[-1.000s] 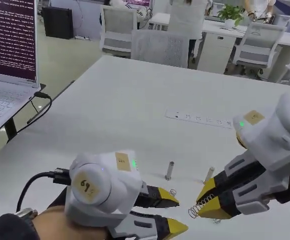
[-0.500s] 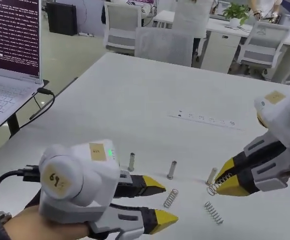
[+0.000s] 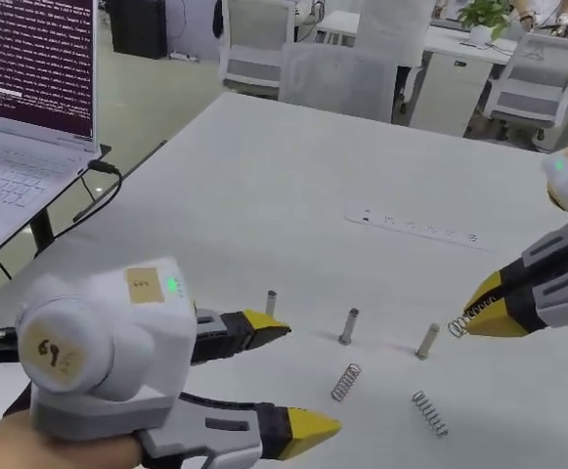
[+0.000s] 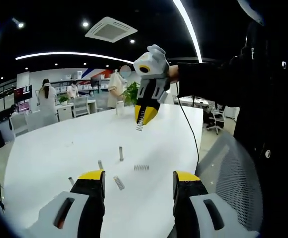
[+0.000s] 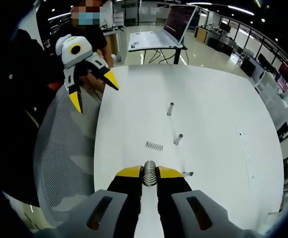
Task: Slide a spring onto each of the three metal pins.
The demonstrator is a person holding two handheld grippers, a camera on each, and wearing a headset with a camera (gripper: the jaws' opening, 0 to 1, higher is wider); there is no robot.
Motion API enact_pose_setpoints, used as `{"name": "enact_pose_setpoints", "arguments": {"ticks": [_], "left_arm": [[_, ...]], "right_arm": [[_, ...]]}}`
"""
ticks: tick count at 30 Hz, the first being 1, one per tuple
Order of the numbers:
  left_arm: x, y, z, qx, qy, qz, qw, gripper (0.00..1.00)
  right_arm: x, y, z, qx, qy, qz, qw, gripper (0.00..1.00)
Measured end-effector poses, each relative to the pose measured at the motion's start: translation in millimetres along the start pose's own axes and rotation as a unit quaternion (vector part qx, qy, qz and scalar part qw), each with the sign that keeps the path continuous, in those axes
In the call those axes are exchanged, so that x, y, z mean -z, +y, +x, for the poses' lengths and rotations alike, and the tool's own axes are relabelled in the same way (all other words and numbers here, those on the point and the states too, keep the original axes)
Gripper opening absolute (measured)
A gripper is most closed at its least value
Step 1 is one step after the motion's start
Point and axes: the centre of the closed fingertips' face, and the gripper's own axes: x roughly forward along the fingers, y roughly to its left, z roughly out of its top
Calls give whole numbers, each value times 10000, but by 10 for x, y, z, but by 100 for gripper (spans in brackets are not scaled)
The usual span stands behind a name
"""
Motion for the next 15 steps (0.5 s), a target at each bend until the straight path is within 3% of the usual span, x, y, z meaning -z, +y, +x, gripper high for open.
{"name": "enact_pose_setpoints", "arguments": {"ticks": [11, 15], "left_arm": [[113, 170, -146, -448, -46, -231, 9987, 71], [114, 158, -191, -471, -119, -289, 9984, 77]], "right_arm": [[16, -208, 37, 91, 61, 69, 9999, 8], [5, -294, 40, 117, 117, 46, 9999, 8]]}}
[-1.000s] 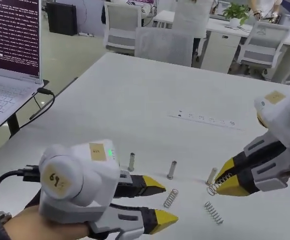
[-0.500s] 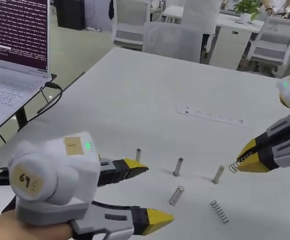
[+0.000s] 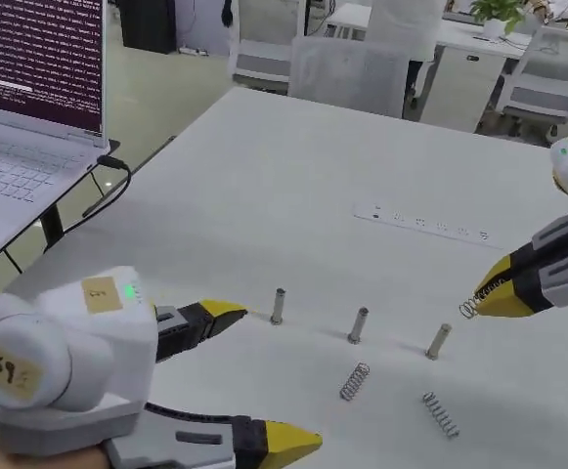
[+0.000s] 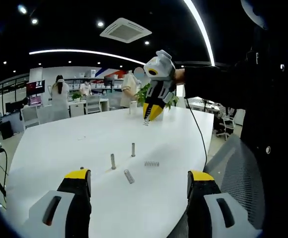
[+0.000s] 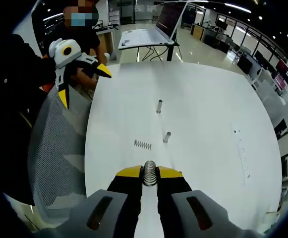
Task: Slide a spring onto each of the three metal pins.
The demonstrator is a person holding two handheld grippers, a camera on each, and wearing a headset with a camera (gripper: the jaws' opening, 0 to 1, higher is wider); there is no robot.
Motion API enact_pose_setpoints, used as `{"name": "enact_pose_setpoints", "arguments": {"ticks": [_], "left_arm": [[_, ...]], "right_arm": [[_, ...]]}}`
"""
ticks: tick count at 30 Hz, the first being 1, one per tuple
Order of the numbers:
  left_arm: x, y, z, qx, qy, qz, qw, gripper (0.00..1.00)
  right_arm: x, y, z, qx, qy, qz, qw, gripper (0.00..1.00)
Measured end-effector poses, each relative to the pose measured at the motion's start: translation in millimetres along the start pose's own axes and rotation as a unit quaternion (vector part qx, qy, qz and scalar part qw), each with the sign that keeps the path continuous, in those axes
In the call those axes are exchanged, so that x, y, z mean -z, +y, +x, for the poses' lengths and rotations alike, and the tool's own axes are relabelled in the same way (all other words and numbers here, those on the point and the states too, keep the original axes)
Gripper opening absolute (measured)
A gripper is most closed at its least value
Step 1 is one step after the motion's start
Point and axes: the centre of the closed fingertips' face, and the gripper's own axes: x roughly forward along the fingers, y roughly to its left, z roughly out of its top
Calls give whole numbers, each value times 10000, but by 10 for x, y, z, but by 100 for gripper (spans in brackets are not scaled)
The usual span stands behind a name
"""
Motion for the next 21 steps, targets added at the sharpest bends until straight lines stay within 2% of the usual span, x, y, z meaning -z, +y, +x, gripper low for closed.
{"name": "enact_pose_setpoints", "arguments": {"ticks": [6, 14, 15, 21], "left_arm": [[14, -8, -29, -56, -40, -82, 9999, 81], [58, -19, -30, -114, 25, -17, 9999, 83], [63, -20, -29, -114, 36, 4, 9999, 83], [75, -21, -17, -101, 60, 21, 9999, 82]], "right_arm": [[-1, -161, 22, 4, 88, 6, 10000, 8], [123, -343, 168, -15, 496, -49, 9988, 8], [157, -368, 192, -5, 618, -105, 9980, 8], [203, -462, 313, -80, 783, -99, 9968, 8]]}}
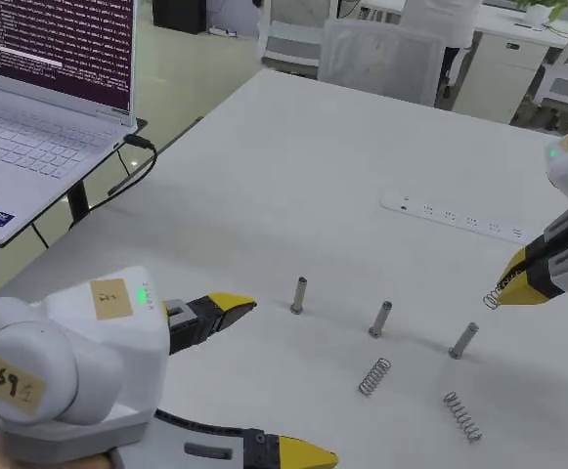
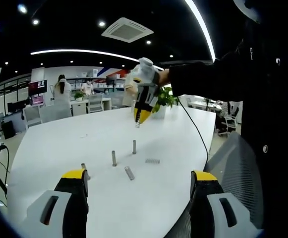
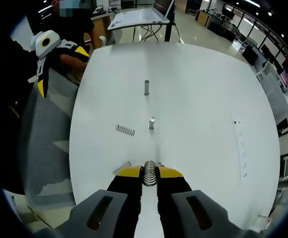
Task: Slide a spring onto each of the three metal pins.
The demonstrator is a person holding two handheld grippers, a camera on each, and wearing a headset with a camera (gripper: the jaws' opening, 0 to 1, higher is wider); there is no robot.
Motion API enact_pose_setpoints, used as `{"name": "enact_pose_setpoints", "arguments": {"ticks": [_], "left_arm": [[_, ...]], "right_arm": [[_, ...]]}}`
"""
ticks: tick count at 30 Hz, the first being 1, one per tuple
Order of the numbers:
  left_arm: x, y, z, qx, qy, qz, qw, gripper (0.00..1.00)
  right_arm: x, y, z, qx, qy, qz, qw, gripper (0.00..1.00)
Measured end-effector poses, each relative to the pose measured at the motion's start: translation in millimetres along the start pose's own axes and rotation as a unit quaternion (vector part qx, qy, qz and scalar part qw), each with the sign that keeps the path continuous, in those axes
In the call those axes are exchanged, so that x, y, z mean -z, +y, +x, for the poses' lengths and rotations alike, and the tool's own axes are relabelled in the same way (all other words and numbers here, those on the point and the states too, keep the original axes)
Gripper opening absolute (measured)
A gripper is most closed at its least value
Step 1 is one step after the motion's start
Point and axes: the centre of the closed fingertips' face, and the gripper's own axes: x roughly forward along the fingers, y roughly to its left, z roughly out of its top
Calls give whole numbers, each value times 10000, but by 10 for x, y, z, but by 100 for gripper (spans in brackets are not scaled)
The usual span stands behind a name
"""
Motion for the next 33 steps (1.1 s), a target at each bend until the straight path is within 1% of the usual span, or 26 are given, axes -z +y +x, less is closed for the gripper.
{"name": "enact_pose_setpoints", "arguments": {"ticks": [5, 9, 11, 13, 20, 33], "left_arm": [[21, 8, 12, 6, 41, 23, 10000, 82], [27, 7, 18, 21, 64, 37, 10000, 82], [24, 12, 19, 8, 69, 59, 10000, 82], [28, 17, 19, 5, 79, 57, 10000, 81], [37, 34, 19, -9, 101, 50, 9999, 81], [52, 58, 38, 2, 153, 55, 9999, 78]], "right_arm": [[57, -79, 108, -28, 160, 7, 9999, 8], [160, -140, 212, -38, 368, 5, 9993, 8], [176, -151, 238, -71, 374, 39, 9993, 8], [198, -177, 271, -50, 401, 39, 9992, 8], [258, -182, 402, -144, 435, 113, 9989, 8], [302, -226, 484, -181, 489, 127, 9986, 8]]}}
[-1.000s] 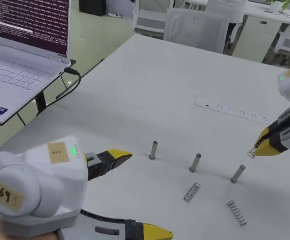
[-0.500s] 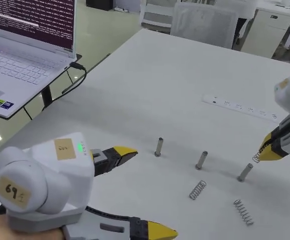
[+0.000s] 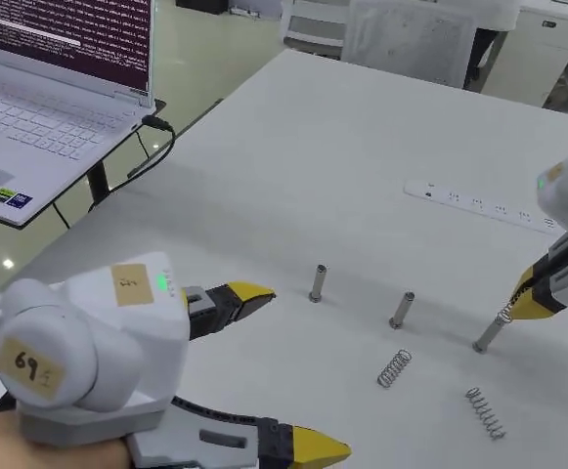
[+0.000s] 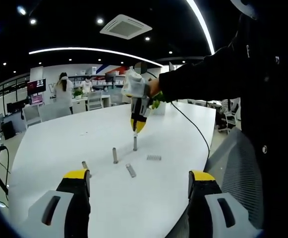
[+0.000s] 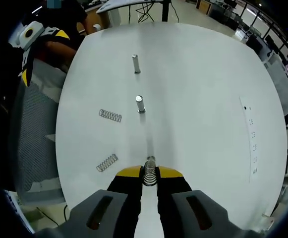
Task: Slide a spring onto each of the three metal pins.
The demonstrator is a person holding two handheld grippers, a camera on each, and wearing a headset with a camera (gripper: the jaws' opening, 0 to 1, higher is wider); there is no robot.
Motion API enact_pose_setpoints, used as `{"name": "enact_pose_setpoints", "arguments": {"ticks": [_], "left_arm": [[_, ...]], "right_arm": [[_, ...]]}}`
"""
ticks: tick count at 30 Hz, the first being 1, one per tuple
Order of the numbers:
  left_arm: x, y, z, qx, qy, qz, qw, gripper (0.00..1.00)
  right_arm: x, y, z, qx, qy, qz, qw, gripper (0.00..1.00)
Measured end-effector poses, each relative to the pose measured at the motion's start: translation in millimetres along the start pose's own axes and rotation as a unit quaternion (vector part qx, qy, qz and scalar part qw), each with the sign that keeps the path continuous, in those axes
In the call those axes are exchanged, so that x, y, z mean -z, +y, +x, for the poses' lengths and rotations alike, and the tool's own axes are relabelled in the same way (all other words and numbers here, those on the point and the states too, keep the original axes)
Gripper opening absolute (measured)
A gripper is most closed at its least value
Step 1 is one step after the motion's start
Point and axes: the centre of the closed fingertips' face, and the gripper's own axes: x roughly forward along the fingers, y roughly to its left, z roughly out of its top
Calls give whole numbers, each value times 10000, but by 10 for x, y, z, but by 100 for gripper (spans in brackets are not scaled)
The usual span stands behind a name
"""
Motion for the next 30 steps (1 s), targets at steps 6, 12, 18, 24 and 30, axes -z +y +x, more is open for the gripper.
{"name": "enact_pose_setpoints", "arguments": {"ticks": [6, 12, 18, 24, 30], "left_arm": [[-5, 19, -7, -14, -6, -10, 10000, 77], [14, 24, -7, -16, 2, -41, 10000, 76], [7, 31, -5, -16, -3, -29, 10000, 75], [-2, 33, -9, -17, -10, -17, 10000, 75], [-8, 29, -12, -16, -5, 0, 10000, 75]], "right_arm": [[0, -9, 3, -9, 2, -11, 10000, 8], [1, 3, 12, -45, 20, 2, 10000, 8], [6, -4, 35, -74, 28, 15, 10000, 8], [11, -5, 59, -81, 51, 16, 10000, 8], [40, -1, 116, -96, 60, 71, 9999, 8]]}}
